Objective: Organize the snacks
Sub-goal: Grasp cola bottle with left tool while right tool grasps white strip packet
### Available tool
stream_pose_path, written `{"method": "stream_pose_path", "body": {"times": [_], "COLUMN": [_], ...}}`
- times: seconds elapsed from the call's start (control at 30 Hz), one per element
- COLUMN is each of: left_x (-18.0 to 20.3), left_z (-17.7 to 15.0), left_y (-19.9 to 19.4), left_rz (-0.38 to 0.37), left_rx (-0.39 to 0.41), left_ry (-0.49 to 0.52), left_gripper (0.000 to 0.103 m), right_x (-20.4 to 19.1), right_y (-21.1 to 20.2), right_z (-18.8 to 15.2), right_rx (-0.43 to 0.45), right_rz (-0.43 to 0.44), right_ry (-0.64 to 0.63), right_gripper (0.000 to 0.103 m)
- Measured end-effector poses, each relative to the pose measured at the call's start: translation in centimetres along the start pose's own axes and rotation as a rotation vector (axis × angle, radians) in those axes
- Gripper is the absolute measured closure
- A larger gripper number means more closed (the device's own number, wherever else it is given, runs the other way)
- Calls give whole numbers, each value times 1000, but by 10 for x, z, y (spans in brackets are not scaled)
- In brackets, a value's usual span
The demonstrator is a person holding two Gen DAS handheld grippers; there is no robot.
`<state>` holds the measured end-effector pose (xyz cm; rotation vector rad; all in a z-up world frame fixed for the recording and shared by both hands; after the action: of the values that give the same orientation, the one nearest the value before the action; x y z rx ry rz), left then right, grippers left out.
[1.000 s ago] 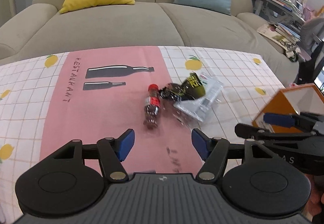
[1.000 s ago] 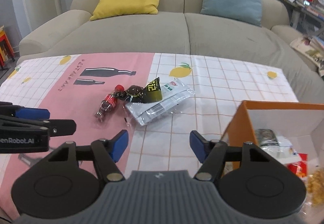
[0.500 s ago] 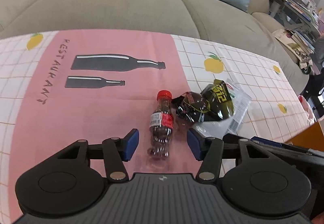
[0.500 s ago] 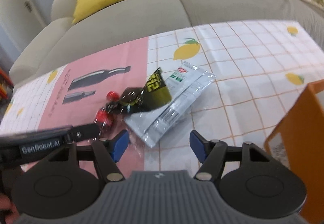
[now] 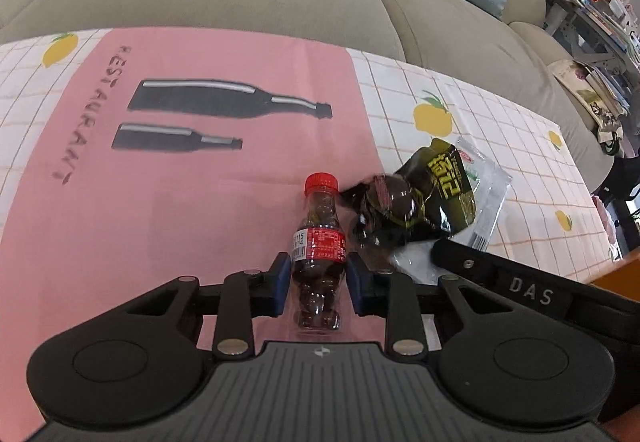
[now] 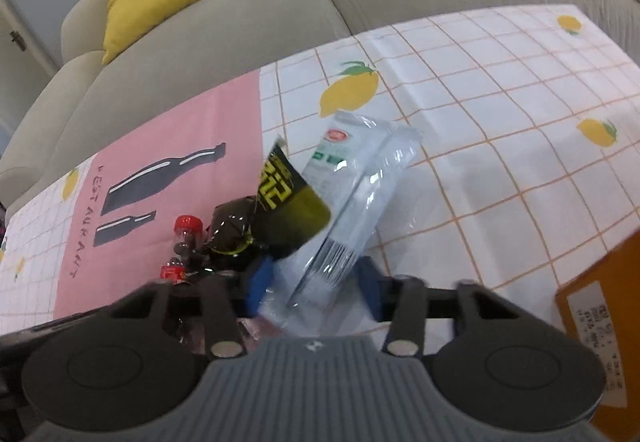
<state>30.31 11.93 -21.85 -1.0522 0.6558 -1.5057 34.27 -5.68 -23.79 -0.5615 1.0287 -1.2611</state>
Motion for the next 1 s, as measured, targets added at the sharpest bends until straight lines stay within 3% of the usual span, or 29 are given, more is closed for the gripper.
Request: {"method": "stream_pose_path", "body": {"times": [0.1,0.27,0.53,0.77,1.0], "left_x": [1,4,16,21,34], "left_z": [-11,-36,-82,-121,-150], "left_y": [-7,-21,-47,-70,-82], "left_rz": [-3,12,23,43,39], "left_rx": [-16,-37,-101,-144,-204], "left_ry": [-18,-30,-37,-39,-3], "left_gripper": [70,70,70,70,70], "right_x": [3,16,40,44,57], "right_y": [-10,-26,-61,-94,-114], "right_z": [-8,-34,-88,-127,-152], "right_rx": [1,-42,-156,-271,-334], "right_rz": [26,67,116,167,117], "right_ry": [-24,-70,-94,-261,-314], "right_gripper": [93,103,103,103,103]}}
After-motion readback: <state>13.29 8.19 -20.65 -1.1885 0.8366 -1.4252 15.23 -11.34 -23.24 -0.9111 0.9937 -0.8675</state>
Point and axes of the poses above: each gripper's, at about its wrist camera, not at the fingertips, and y roughly the way its jaws point, x to its right, z to its top, the point moved 1 cm from there along y, roughly the way its jaws point, and after that the axes turned 3 degrees about -x, right-handed, at the moved point
